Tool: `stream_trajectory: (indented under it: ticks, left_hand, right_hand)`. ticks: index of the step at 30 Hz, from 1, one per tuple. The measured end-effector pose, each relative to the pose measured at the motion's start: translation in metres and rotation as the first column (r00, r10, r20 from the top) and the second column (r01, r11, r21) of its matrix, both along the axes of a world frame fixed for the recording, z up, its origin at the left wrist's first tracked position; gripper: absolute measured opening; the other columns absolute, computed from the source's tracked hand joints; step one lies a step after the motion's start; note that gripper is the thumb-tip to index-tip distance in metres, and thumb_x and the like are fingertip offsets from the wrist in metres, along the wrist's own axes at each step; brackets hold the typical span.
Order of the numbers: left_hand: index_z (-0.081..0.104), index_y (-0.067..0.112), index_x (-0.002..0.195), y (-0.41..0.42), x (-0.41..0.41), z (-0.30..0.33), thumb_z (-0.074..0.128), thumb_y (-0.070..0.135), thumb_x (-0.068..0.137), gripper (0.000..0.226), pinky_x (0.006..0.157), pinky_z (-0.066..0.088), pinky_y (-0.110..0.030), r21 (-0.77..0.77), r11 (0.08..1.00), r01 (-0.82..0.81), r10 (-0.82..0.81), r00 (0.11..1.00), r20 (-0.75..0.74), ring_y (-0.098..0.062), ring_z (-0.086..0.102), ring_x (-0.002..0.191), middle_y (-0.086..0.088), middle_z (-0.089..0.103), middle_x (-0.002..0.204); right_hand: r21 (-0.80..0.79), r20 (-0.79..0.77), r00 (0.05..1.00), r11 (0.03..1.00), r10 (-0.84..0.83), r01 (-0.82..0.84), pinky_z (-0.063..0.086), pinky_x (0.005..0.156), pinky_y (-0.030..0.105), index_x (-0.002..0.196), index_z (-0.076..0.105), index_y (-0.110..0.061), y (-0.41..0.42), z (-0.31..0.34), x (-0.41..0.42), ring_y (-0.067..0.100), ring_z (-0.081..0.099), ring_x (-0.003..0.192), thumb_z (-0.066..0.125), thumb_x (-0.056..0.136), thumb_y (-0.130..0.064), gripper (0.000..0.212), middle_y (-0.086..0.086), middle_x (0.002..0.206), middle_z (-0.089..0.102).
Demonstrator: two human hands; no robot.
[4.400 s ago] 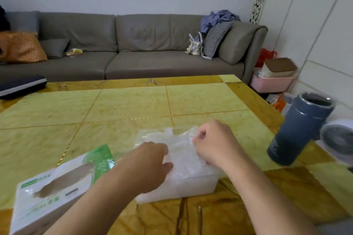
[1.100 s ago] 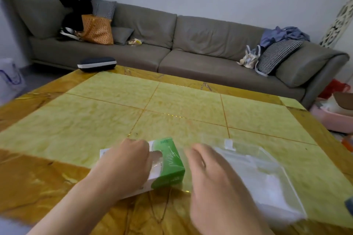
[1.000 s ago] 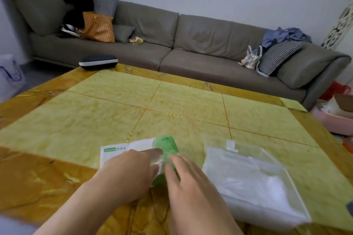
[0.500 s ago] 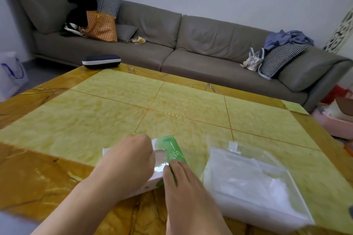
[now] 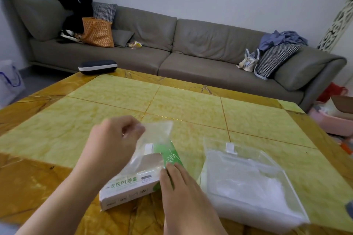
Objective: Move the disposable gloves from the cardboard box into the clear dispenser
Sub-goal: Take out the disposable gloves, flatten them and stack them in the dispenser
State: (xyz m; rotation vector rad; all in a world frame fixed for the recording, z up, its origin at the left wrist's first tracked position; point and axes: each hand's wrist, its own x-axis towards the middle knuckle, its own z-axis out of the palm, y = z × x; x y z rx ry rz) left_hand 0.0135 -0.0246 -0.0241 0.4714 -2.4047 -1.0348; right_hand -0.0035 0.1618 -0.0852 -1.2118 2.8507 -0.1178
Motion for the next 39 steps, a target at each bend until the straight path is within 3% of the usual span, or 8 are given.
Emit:
stream_trajectory:
  ticks: [4,12,19,23,28,31,35,39]
  left_hand:
    - [0.078,0.027,0.092,0.007,0.005,0.011,0.069,0.025,0.098,0.011,0.078,0.060,-0.038,0.350,0.934,0.077,-0.014,0.984,-0.177,-0.019,0.072,0.076,0.008,0.077,0.080]
    - [0.078,0.022,0.096,0.022,0.006,0.011,0.066,0.017,0.098,0.013,0.077,0.052,-0.023,0.499,0.847,0.183,-0.031,0.954,-0.297,-0.010,0.072,0.080,0.002,0.078,0.087]
    - [0.077,0.026,0.085,0.068,-0.006,-0.016,0.070,0.022,0.096,0.014,0.068,0.053,-0.023,0.355,0.892,0.280,-0.236,0.958,-0.164,-0.010,0.070,0.074,0.004,0.075,0.077]
    - [0.079,0.018,0.090,0.069,-0.006,-0.007,0.069,0.022,0.097,0.012,0.067,0.053,-0.028,0.603,0.742,0.294,-0.121,0.943,-0.311,-0.017,0.066,0.071,-0.009,0.074,0.081]
    - [0.074,0.011,0.093,0.068,-0.001,-0.002,0.072,0.026,0.093,0.014,0.067,0.051,-0.036,0.740,0.589,0.326,-0.133,0.942,-0.308,-0.024,0.059,0.074,-0.013,0.069,0.085]
    - [0.067,0.008,0.092,0.078,0.002,-0.001,0.071,0.021,0.092,0.014,0.060,0.052,-0.030,0.700,0.589,0.403,-0.238,0.915,-0.326,-0.025,0.063,0.071,-0.021,0.068,0.087]
    - [0.055,0.009,0.088,0.079,0.005,0.001,0.073,0.032,0.095,0.030,0.058,0.040,-0.027,0.600,0.676,0.428,-0.336,0.903,-0.266,-0.018,0.053,0.063,-0.022,0.066,0.079]
    - [0.048,0.006,0.089,0.077,0.003,0.000,0.067,0.015,0.099,0.023,0.069,0.051,-0.037,0.576,0.711,0.404,-0.337,0.914,-0.225,-0.023,0.069,0.074,-0.011,0.077,0.085]
  right_hand:
    - [-0.056,0.049,0.999,0.998,-0.001,0.004,0.003,0.129,0.038,0.165,0.004,-0.007,0.000,0.009,-0.001,0.026,-0.011,0.161,0.037,0.106,-0.007,0.068,0.011,0.174,-0.004]
    - [0.024,0.117,0.993,0.999,-0.025,0.022,0.004,0.130,0.039,0.165,0.004,-0.007,-0.002,0.011,-0.005,0.026,-0.007,0.161,0.047,0.105,-0.008,0.074,0.010,0.174,-0.002]
    - [0.088,0.138,0.983,0.990,-0.124,0.112,0.030,0.122,0.043,0.161,0.030,-0.010,-0.014,0.011,-0.001,0.036,0.032,0.146,0.019,0.103,-0.029,0.062,0.013,0.157,0.038]
    - [-0.183,0.228,0.970,0.975,-0.086,0.129,0.034,0.117,0.030,0.151,0.043,-0.024,0.007,0.038,0.007,0.015,0.038,0.142,0.048,0.097,-0.013,0.055,-0.012,0.153,0.028]
    - [-0.701,0.377,0.917,0.608,-0.128,0.373,0.052,0.092,0.025,0.113,0.055,-0.039,0.047,0.074,-0.005,0.001,0.061,0.110,0.067,0.085,-0.029,0.032,-0.020,0.115,0.061]
    - [-0.729,0.616,0.775,0.477,0.142,0.491,0.057,0.093,0.033,0.121,0.061,-0.029,0.059,0.085,-0.016,0.010,0.070,0.109,0.081,0.084,-0.043,0.044,-0.011,0.116,0.074]
    - [-0.747,0.644,0.760,0.284,0.086,0.601,0.064,0.067,0.043,0.092,0.072,-0.003,0.066,0.084,-0.025,0.030,0.074,0.072,0.068,0.097,-0.002,0.006,0.015,0.075,0.073]
    - [-0.699,0.709,0.618,0.223,0.339,0.680,0.060,0.068,0.048,0.103,0.073,-0.003,0.077,0.086,-0.032,0.034,0.070,0.086,0.063,0.094,-0.037,0.036,0.021,0.096,0.070]
